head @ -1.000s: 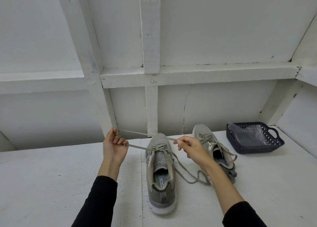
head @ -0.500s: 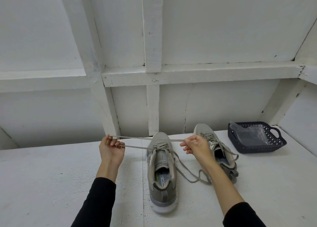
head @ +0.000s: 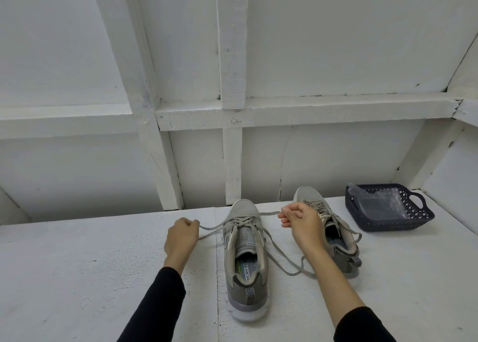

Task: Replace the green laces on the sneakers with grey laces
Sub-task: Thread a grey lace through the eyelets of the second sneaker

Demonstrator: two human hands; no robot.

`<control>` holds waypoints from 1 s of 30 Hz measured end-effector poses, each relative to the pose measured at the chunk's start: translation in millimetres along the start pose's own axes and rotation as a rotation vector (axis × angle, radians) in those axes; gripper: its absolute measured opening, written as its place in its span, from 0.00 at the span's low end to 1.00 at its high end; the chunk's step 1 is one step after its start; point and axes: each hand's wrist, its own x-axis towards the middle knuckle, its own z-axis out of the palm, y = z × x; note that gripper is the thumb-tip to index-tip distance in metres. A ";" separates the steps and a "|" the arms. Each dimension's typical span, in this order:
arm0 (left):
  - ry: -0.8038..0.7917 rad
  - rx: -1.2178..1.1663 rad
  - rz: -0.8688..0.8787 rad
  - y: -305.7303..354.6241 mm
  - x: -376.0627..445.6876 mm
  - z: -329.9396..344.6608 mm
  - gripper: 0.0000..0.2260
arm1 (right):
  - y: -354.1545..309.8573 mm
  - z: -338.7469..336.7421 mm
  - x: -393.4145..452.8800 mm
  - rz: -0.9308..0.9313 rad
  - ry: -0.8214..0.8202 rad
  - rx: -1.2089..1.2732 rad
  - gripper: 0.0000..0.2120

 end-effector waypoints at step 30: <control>-0.272 -0.131 0.407 54.6 -41.0 31.1 0.05 | 16.3 37.9 -24.0 0.163 -0.284 -0.201 0.09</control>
